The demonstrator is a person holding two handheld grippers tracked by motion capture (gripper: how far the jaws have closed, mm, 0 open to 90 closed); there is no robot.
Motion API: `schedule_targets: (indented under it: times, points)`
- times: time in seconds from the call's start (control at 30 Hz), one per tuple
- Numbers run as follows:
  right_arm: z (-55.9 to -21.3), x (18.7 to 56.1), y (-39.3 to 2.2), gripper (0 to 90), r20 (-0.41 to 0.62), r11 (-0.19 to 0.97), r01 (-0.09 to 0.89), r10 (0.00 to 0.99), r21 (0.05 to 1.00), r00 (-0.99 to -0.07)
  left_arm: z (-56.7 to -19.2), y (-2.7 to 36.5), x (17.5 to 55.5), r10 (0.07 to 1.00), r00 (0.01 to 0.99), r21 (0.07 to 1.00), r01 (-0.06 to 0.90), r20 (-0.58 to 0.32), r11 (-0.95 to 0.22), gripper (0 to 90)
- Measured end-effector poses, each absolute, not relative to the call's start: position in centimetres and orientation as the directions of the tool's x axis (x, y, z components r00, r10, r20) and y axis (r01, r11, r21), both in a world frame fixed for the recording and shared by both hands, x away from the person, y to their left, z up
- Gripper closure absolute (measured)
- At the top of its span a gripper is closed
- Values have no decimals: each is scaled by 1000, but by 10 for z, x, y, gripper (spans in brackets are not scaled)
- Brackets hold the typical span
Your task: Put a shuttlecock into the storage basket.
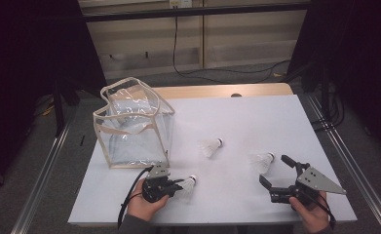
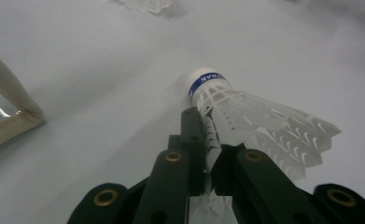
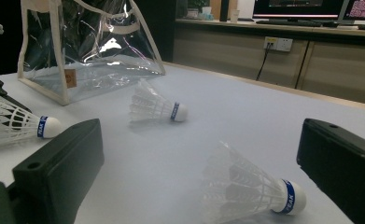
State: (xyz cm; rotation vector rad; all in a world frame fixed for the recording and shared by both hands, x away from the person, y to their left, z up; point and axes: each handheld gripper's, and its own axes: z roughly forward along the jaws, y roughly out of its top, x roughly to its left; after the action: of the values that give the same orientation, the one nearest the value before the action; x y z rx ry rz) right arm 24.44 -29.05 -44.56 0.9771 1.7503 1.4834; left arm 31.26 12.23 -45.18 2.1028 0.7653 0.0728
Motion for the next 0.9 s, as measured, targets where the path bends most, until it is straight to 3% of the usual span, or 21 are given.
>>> schedule_targets:
  times: [0.9]
  points:
    - [-445, 243, -293, 5, 2, 77, 132, 856, 988, -517, -440, 122, 312, 533, 798, 743, 533, -281, -406, 895]
